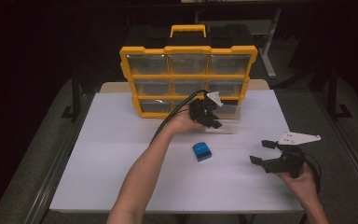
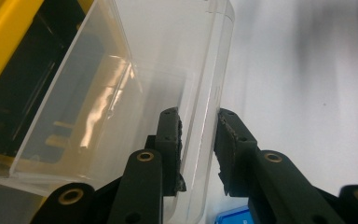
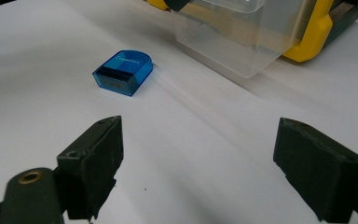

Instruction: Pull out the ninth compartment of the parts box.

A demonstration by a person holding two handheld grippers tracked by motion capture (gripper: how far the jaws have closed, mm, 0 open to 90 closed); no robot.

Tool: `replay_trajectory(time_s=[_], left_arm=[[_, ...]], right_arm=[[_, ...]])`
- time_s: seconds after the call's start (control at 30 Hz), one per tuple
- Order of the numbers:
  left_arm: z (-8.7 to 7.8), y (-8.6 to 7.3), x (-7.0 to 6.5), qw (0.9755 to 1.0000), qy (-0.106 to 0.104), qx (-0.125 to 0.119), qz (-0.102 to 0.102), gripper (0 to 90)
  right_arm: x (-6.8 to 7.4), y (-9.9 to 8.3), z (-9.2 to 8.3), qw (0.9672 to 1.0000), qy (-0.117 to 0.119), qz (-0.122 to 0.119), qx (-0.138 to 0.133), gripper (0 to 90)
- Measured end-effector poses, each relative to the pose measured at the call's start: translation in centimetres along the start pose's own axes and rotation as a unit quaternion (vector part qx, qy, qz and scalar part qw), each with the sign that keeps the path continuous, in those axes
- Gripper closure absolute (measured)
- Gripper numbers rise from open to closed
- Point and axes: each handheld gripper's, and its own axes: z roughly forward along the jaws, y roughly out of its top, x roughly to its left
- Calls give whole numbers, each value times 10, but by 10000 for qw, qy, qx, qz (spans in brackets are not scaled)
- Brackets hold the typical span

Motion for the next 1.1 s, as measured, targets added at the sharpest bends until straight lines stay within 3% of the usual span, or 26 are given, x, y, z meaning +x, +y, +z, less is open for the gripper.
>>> replay_trajectory(time_s=[0.27,0.93,1.03,1.1], left_arm=[[0,0,-4,9999,-90,27,92,725],[0,-4,-6,9998,-167,-48,39,725],[0,-4,-6,9998,-173,-36,15,715],[-1,-5,-7,9997,-206,-152,-37,675]], right_arm=[[0,0,1,10000,10,-19,1,149],[2,0,3,10000,32,-49,35,149],[2,0,3,10000,32,-43,44,150],[2,0,3,10000,34,-42,44,149]])
